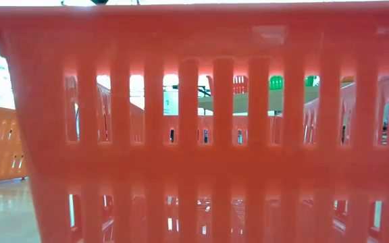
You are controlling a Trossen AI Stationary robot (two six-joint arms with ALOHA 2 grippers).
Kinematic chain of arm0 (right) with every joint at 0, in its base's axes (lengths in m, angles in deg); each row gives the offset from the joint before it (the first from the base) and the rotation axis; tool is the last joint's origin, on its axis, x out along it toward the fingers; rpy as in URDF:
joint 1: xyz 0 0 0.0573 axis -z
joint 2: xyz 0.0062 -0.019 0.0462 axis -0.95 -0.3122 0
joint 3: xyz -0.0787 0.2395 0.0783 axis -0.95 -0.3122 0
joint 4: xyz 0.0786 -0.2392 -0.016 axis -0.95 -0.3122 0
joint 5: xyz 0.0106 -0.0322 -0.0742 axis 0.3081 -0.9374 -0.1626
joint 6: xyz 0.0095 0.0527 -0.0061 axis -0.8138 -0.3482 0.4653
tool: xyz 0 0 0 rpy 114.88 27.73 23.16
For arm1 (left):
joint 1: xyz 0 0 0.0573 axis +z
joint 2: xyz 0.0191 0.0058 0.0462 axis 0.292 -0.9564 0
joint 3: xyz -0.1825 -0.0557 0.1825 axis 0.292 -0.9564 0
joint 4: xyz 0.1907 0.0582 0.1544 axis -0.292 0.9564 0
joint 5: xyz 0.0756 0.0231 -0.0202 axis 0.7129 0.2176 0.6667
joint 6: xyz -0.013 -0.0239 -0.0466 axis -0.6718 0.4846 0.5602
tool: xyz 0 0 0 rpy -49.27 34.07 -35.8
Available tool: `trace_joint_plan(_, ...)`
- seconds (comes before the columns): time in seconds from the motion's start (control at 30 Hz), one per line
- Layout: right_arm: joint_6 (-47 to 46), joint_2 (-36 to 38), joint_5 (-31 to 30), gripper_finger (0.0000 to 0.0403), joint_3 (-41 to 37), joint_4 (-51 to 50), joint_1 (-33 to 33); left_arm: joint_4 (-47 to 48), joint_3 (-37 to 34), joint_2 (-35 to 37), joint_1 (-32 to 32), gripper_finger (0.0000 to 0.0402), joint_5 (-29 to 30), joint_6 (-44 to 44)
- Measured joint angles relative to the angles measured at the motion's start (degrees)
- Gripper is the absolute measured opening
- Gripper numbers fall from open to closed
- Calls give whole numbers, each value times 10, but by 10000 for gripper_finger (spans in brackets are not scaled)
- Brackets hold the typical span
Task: Stack baskets on shelf by color
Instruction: Stack the left red bin on the red bin on the shelf
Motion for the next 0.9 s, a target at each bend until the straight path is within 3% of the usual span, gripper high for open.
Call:
trace_joint_plan(0.23, 60, 0, -21, 132, 0, -15, 1, -46, 24, -19, -19, 185, 7, -5)
trace_joint_plan(0.7, 171, 0, -31, 132, 0, -60, 12, -106, 24, -86, 6, 185, 109, -16)
trace_joint_plan(0.9, 186, 0, -31, 132, 0, -99, 13, -105, 24, -98, 30, 185, 89, 13)
